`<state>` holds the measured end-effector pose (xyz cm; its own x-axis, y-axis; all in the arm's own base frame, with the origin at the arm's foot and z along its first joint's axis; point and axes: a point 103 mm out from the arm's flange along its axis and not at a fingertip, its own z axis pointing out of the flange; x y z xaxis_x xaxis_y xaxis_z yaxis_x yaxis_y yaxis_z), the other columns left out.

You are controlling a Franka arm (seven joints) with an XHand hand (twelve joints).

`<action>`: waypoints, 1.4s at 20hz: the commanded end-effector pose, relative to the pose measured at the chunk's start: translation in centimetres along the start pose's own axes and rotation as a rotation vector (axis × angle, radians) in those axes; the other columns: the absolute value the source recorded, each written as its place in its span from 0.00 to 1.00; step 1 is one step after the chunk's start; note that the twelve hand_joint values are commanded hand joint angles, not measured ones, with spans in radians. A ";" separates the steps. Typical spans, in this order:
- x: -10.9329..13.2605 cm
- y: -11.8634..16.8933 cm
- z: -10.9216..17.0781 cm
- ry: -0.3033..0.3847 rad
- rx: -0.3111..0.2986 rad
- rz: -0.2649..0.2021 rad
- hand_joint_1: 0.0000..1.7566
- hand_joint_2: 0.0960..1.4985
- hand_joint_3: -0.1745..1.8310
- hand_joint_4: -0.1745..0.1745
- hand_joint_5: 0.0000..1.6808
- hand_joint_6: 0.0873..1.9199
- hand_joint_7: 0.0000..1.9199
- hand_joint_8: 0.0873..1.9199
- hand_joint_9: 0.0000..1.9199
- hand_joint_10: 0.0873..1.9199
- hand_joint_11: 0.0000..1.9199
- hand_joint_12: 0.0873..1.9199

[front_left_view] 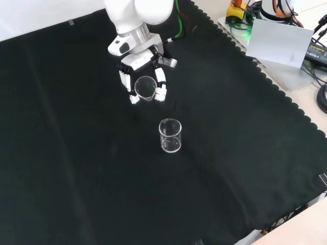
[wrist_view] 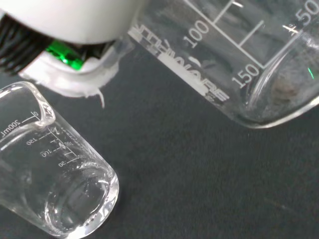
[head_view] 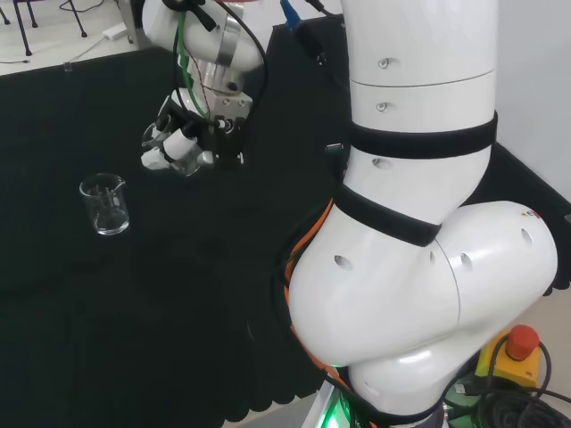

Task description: Place the beaker back on the table.

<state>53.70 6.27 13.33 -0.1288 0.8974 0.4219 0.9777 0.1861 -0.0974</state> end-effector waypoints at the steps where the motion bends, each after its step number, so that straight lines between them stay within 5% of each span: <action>1: -1.8 -0.3 2.0 0.075 -0.027 -0.003 0.66 0.37 0.40 0.99 0.88 0.10 0.91 0.20 0.83 0.30 0.70 0.41; 28: -3.8 0.8 5.1 0.133 -0.082 0.027 0.67 0.36 0.41 0.86 0.89 0.07 0.91 0.09 0.83 0.21 0.68 0.42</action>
<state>53.41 4.96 7.24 -0.0896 0.8476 0.5231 0.9913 0.1266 -0.0353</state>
